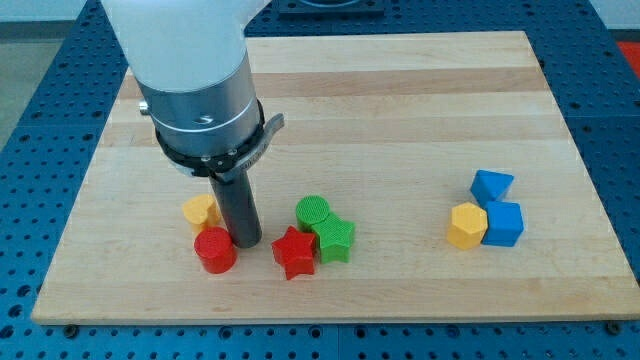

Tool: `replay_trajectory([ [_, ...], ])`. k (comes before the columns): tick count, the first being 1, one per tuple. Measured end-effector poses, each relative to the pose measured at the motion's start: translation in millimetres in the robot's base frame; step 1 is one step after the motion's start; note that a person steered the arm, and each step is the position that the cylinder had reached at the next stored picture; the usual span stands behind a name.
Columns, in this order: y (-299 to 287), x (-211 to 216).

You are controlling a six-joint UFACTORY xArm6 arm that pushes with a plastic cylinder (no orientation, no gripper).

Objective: Place red circle right diagonally towards yellow heart

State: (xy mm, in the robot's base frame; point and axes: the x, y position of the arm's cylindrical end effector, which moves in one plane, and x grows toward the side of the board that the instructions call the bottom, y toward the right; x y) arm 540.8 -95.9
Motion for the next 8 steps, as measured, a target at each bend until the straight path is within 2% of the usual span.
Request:
replay_trajectory([
  [1,-3,1],
  [2,-57,28],
  [3,-57,28],
  [4,-21,26],
  [5,-4,43],
  [6,-12,64],
  [8,-23,65],
])
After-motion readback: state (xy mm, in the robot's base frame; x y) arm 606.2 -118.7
